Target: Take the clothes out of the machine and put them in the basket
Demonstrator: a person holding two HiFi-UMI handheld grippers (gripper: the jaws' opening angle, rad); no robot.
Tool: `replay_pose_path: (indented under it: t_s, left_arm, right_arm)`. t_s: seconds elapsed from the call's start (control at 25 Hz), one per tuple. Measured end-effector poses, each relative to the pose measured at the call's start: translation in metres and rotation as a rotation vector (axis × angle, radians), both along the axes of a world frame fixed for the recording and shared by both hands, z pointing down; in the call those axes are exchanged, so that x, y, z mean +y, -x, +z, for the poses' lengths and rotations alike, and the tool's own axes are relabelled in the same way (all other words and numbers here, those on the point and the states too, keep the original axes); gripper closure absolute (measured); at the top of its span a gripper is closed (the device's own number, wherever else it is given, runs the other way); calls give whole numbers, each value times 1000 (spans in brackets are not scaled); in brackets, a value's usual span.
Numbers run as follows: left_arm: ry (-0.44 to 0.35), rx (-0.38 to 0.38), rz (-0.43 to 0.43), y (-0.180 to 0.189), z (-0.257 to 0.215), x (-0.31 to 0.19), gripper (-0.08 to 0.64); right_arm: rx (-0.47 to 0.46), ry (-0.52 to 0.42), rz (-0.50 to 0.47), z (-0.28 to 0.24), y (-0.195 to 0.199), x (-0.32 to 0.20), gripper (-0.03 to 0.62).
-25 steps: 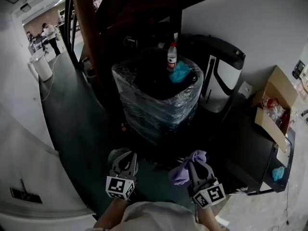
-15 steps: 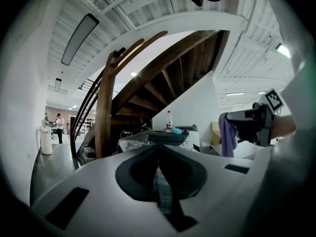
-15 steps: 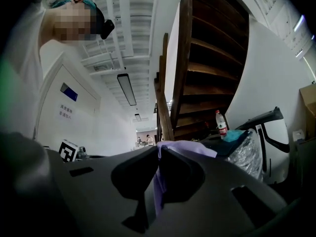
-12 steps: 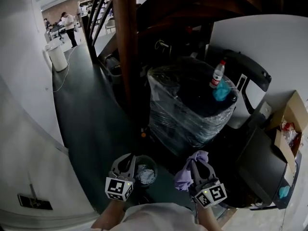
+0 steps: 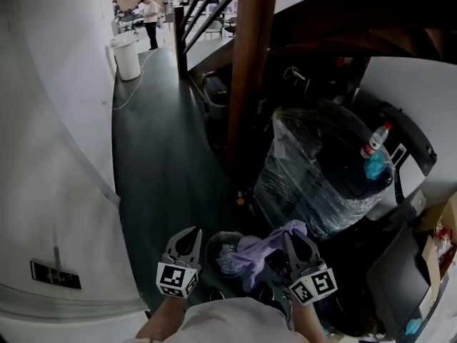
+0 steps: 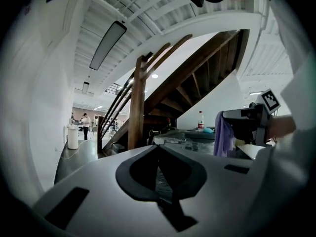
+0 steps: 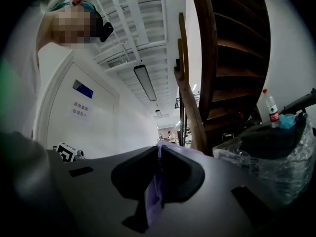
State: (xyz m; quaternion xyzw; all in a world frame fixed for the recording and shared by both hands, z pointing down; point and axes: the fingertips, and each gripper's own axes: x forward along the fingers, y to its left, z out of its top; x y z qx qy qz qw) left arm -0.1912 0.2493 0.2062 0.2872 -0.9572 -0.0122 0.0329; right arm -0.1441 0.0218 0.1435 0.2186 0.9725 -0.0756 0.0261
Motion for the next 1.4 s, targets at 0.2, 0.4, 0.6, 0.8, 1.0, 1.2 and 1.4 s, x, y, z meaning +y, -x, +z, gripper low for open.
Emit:
replay_pose_path:
  t_s: [0.2, 0.4, 0.6, 0.8, 1.0, 1.2, 1.4]
  left_arm:
    - [3, 8, -112, -4, 4, 25, 538]
    - [3, 14, -264, -8, 1, 42, 538]
    - [10, 30, -388, -13, 3, 41, 538]
    - [9, 50, -487, -15, 8, 32, 538]
    - [18, 65, -561, -19, 10, 21, 538]
    - [27, 78, -612, -24, 10, 13, 538]
    - [32, 98, -627, -28, 14, 11, 538]
  right_arm:
    - [-6, 3, -150, 1, 29, 38, 565]
    - [-9, 19, -313, -3, 59, 60, 565]
    - [1, 17, -464, -4, 81, 73, 565]
    - [30, 22, -579, 5, 94, 76, 565]
    - [62, 30, -667, 15, 100, 76, 563]
    - [83, 35, -719, 20, 106, 72, 563]
    - [95, 34, -732, 23, 109, 71, 563]
